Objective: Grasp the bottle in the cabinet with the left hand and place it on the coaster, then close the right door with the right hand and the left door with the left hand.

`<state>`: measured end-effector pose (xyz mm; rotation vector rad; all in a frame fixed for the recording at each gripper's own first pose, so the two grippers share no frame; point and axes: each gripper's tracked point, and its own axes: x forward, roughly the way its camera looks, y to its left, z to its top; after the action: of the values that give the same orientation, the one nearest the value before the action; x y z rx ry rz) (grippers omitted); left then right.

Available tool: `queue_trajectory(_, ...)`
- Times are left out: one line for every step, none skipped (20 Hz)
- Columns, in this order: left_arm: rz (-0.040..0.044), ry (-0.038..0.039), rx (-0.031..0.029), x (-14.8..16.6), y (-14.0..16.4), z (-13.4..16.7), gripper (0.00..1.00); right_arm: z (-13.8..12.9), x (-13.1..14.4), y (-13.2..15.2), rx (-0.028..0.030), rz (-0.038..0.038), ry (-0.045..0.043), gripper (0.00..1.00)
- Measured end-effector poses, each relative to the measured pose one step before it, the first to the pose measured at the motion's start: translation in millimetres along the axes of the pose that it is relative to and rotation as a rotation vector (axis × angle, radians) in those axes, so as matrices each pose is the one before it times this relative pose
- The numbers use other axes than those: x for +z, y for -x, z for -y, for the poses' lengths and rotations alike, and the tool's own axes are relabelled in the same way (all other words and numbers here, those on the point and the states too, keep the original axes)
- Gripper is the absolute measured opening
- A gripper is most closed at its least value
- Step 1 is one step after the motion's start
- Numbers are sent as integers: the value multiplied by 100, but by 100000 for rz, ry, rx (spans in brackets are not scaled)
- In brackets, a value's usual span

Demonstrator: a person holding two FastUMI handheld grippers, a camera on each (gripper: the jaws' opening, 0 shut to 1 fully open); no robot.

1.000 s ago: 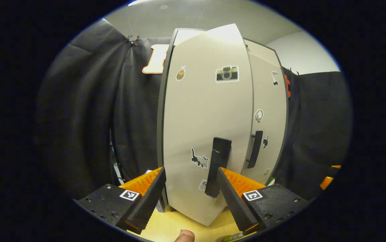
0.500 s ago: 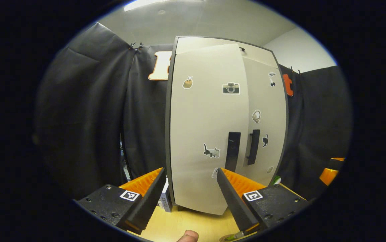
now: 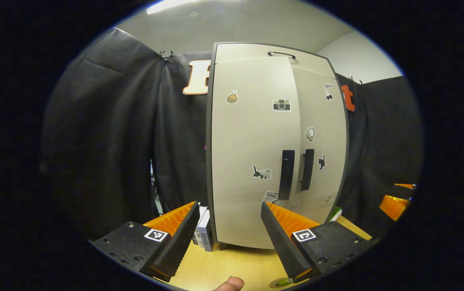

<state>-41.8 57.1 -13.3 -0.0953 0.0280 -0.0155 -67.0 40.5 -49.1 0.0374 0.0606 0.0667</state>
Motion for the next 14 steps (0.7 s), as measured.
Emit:
queue_trajectory(807,588,-785,240,-42,-38,97,-203,210,-76,-78,475,140,93)
queue_trajectory(239,184,-154,134,-28,-154,97,-163,128,-52,-335,181,126,93)
queue_trajectory(337,103,-10,-45,124,-162,97,-157,10,19,-398,164,151,93)
queue_trajectory(318,168,-412,126,-1,1,96,-201,11,21,-96,-7,258,93)
queue_trajectory(400,158,-168,91,12,-22,96,-215,153,47,-402,-119,300,93)
queue_trajectory(-673,97,-815,-112,34,171,96,-74,53,78,-434,39,371,93)
queue_trajectory(254,595,-982,-2,98,223,97,-80,64,62,-379,77,359,93)
queue_trajectory(292,752,-1251,73,90,365,97,-40,55,189,-425,231,391,93)
queue_trajectory(418,463,-1495,-13,-4,383,96,24,87,143,-509,194,182,93)
queue_trajectory(244,195,-1055,-63,84,303,96,-12,14,131,-383,143,-99,93)
queue_trajectory(123,-192,-1198,-108,-35,367,97,43,-68,113,-322,-2,-314,93)
queue_trajectory(410,-188,-509,-83,-8,362,96,64,81,112,-316,585,-289,93)
queue_trajectory(903,184,68,85,-55,56,97,123,167,172,-297,876,2,93)
queue_trajectory(75,431,15,-5,-157,170,96,140,163,86,-361,759,194,93)
